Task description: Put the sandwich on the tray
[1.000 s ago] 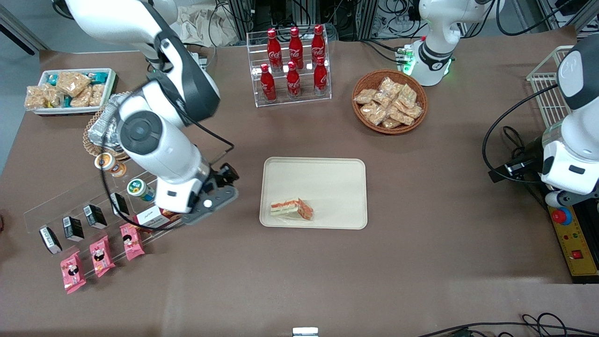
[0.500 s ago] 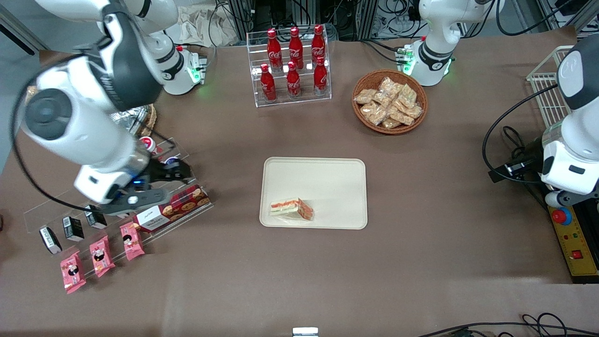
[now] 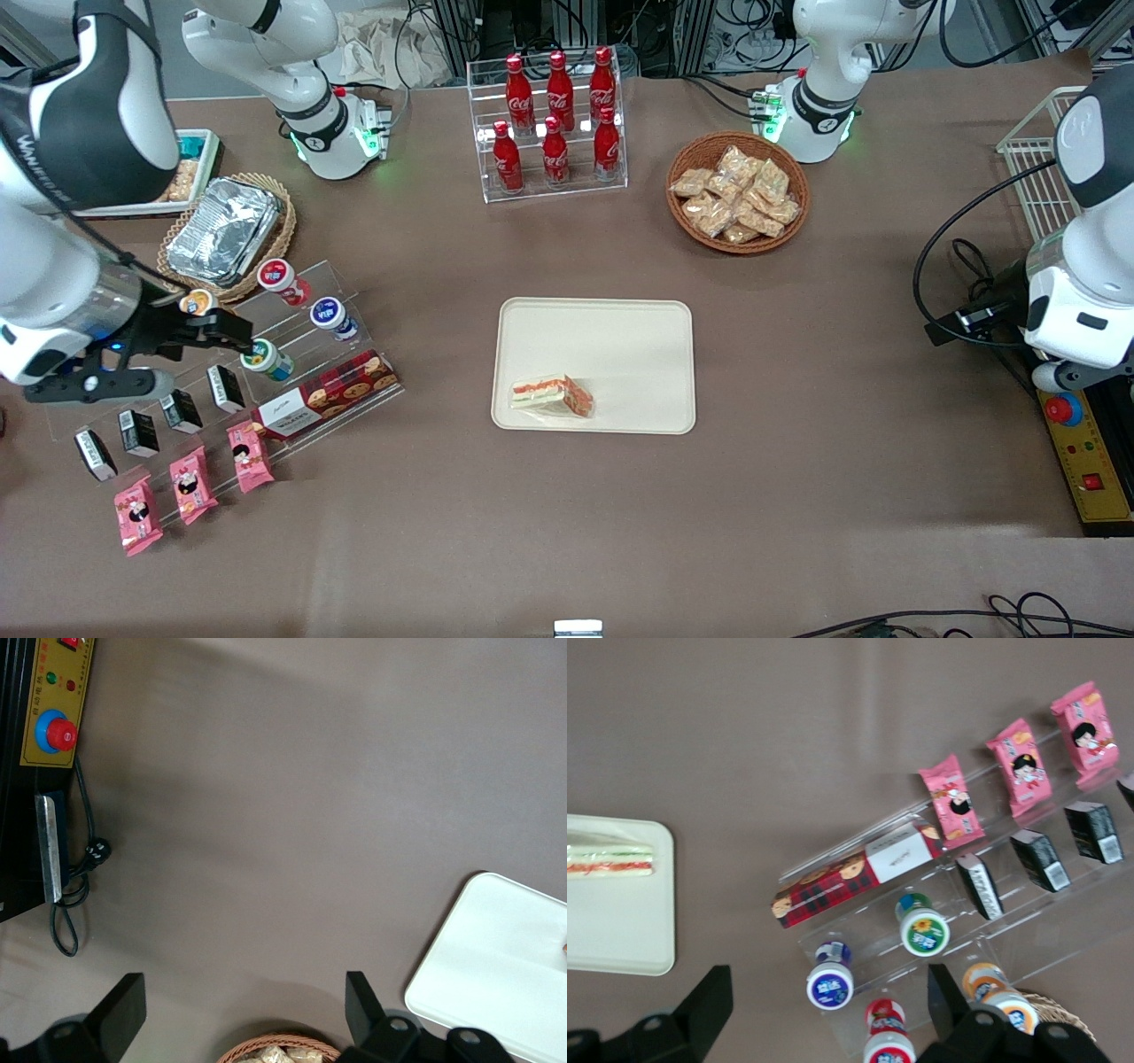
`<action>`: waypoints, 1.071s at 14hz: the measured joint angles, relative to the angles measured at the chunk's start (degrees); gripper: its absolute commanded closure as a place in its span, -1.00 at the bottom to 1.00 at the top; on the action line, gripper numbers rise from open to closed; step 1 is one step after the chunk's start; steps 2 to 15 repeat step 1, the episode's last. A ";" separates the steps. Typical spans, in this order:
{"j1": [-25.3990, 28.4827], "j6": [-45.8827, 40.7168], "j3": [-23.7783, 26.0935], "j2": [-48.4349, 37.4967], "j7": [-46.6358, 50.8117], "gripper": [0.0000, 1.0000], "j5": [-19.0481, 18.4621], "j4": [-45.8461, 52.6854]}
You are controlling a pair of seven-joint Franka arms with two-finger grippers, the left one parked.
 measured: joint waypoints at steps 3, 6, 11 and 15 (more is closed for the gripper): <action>-1.14 -0.02 -0.01 0.00 -0.51 -0.96 0.00 -0.02; -1.14 -0.02 -0.01 0.00 -0.51 -0.96 0.00 -0.02; -1.14 -0.02 -0.01 0.00 -0.51 -0.96 0.00 -0.02; -1.14 -0.02 -0.01 0.00 -0.51 -0.96 0.00 -0.02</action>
